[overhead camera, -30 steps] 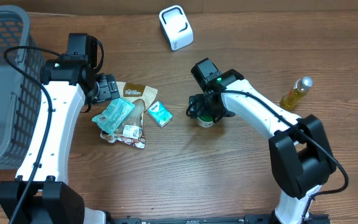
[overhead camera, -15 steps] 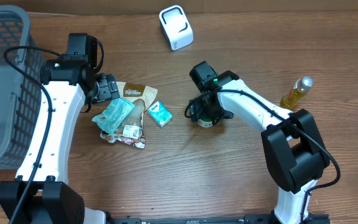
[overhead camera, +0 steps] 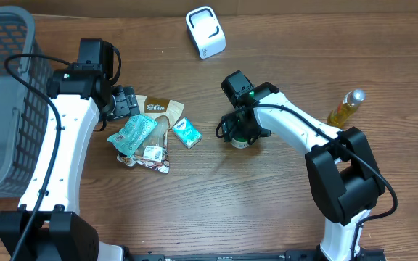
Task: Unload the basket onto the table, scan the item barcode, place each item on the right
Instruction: 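Close the right gripper around the green-lidded jar, then lift the green-lidded jar with the right gripper and tilt it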
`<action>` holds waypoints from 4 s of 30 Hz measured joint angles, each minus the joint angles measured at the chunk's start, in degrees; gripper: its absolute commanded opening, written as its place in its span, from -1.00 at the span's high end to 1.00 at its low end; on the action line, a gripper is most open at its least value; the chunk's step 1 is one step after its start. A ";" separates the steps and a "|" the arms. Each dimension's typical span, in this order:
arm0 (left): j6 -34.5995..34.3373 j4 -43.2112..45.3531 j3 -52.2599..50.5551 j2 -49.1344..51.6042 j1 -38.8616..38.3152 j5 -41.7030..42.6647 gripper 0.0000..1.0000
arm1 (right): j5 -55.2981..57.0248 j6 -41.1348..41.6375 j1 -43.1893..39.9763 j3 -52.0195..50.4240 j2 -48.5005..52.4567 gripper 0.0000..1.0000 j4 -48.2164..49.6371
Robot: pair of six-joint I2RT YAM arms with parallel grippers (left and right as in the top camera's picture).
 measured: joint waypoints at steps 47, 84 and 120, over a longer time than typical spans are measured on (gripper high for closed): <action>0.00 0.00 0.00 0.00 0.00 0.00 -0.99 | -0.92 7.13 0.07 0.09 0.00 -0.88 -3.80; 0.00 0.00 0.00 0.00 0.00 0.00 -0.99 | 0.90 10.27 1.18 0.09 0.00 -0.50 -2.82; 0.00 0.00 0.00 0.00 0.00 0.00 -0.99 | -42.45 10.49 0.33 23.98 1.16 0.30 -43.74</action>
